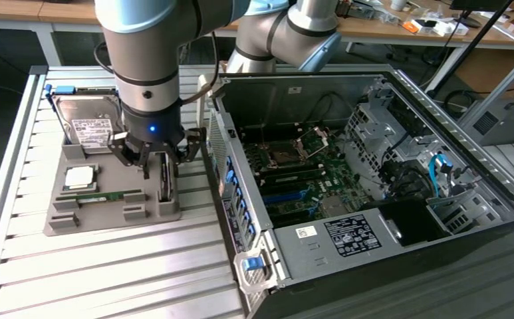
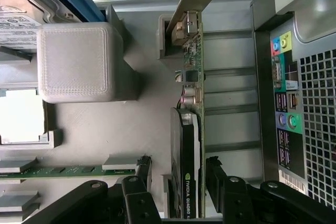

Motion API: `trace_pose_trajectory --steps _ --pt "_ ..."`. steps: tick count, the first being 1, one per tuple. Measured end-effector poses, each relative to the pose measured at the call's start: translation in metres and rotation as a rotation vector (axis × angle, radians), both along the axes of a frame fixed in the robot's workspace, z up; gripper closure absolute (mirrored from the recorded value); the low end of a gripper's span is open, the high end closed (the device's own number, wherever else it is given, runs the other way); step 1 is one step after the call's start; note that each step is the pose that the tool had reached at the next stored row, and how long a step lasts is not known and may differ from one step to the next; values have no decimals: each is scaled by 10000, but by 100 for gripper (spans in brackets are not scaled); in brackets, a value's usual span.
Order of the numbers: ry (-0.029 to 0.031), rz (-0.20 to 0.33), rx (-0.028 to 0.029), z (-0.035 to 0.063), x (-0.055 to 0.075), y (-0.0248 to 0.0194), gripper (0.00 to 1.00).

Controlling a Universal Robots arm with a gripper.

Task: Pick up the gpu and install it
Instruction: 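Pick up the gpu and move the gpu toward the slot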

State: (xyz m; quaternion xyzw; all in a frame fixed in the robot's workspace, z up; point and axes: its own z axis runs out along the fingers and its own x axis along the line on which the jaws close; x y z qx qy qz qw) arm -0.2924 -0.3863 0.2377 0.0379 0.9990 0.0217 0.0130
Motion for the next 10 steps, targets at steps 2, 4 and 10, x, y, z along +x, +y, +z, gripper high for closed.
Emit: trace_pose_trajectory --steps 2,4,10 --pt "0 0 1 -9 0 0 46" --pt "0 0 0 -18 0 0 46" --pt "-1 0 1 -47 0 0 46"
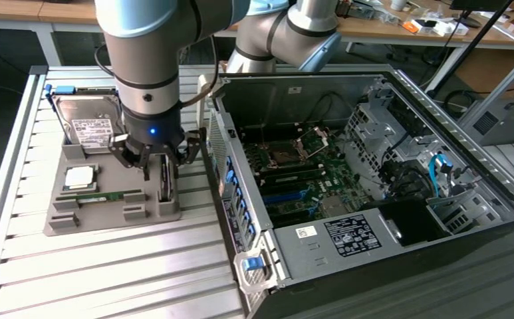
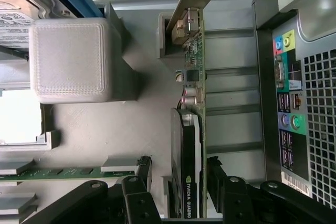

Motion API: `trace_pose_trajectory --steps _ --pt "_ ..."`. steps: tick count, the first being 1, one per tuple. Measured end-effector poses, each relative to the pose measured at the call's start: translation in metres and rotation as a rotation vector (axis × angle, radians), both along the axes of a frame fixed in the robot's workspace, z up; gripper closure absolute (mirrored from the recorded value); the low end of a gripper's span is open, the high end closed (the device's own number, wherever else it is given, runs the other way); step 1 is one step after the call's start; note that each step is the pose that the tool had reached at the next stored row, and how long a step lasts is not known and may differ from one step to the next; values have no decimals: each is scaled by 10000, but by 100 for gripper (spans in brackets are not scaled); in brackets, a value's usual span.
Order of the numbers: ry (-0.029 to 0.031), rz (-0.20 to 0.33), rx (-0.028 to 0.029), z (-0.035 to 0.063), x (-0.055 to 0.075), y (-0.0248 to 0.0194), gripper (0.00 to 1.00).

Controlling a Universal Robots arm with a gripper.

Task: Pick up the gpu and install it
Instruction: 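Pick up the gpu and move the gpu toward the slot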

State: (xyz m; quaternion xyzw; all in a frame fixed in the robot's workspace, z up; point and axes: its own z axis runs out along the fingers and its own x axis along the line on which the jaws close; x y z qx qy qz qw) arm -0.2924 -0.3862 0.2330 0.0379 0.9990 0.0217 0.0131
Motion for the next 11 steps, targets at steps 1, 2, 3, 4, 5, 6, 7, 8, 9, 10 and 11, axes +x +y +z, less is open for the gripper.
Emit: trace_pose_trajectory --steps 1,2,3,4,5,6,7,8,9,10,11 --pt "1 0 -1 -4 0 0 46" --pt "0 0 0 -8 0 0 46" --pt "1 0 -1 -11 0 0 46" --pt "1 0 0 -16 0 0 46" --pt "1 0 -1 -19 0 0 46" --pt "1 0 -1 -23 0 0 46" --pt "1 0 -1 -27 0 0 46" --pt "0 0 0 -31 0 0 46" --pt "0 0 0 -36 0 0 46" --pt "1 0 0 -41 0 0 46" --pt "1 0 -1 -44 0 0 46"
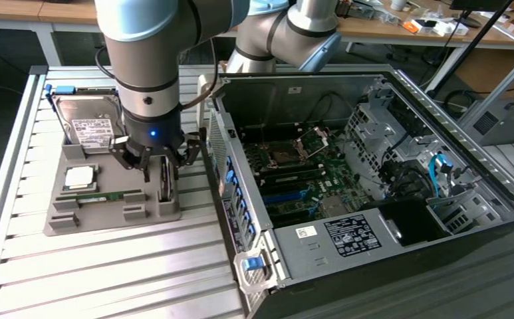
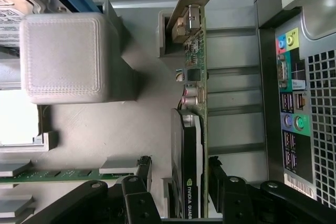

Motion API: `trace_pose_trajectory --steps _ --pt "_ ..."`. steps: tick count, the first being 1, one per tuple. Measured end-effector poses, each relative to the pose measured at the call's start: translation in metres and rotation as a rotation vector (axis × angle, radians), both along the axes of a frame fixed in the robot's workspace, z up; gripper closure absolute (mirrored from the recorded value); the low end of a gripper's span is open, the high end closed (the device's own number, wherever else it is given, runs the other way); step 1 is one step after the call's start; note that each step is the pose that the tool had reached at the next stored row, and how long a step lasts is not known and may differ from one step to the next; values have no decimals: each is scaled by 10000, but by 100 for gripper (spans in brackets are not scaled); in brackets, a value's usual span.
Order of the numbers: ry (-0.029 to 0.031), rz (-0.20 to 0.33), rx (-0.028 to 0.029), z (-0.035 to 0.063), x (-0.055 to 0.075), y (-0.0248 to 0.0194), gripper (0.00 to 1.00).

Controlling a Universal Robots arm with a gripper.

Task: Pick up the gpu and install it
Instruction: 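Pick up the gpu and move the gpu toward the slot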

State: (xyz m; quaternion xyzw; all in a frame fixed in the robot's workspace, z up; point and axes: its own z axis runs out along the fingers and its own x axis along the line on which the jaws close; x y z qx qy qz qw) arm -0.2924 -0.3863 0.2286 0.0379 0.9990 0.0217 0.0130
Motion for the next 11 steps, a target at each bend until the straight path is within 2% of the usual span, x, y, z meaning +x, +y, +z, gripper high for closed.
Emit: trace_pose_trajectory --steps 11 --pt "0 0 0 -41 0 0 46"
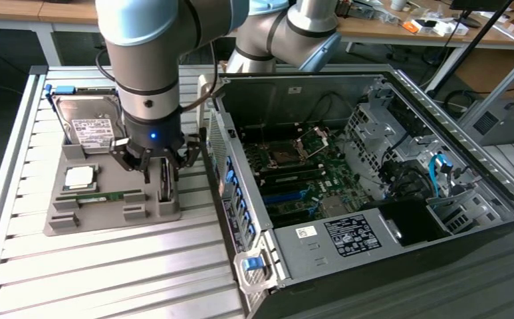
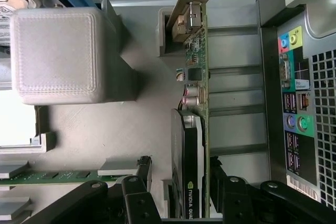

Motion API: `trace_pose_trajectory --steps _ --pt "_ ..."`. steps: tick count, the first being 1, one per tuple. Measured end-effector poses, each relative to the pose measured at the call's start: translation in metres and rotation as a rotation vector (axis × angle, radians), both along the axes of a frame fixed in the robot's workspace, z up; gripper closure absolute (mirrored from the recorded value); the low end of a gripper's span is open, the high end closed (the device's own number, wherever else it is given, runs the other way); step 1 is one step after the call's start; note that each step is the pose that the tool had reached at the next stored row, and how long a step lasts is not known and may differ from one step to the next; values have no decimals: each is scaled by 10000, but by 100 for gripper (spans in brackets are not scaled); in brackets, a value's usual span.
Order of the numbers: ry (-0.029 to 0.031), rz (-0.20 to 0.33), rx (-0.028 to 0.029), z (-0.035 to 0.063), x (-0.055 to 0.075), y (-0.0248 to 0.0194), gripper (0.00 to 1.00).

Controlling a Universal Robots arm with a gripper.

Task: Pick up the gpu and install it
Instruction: 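Pick up the gpu and move the gpu toward the slot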

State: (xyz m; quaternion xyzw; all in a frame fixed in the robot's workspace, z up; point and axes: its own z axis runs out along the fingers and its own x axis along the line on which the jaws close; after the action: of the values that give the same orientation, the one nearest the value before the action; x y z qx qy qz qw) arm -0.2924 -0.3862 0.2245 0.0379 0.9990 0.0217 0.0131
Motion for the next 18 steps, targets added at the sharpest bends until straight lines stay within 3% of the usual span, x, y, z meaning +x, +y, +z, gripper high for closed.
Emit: trace_pose_trajectory --steps 18 --pt "-1 0 1 -59 0 0 46"
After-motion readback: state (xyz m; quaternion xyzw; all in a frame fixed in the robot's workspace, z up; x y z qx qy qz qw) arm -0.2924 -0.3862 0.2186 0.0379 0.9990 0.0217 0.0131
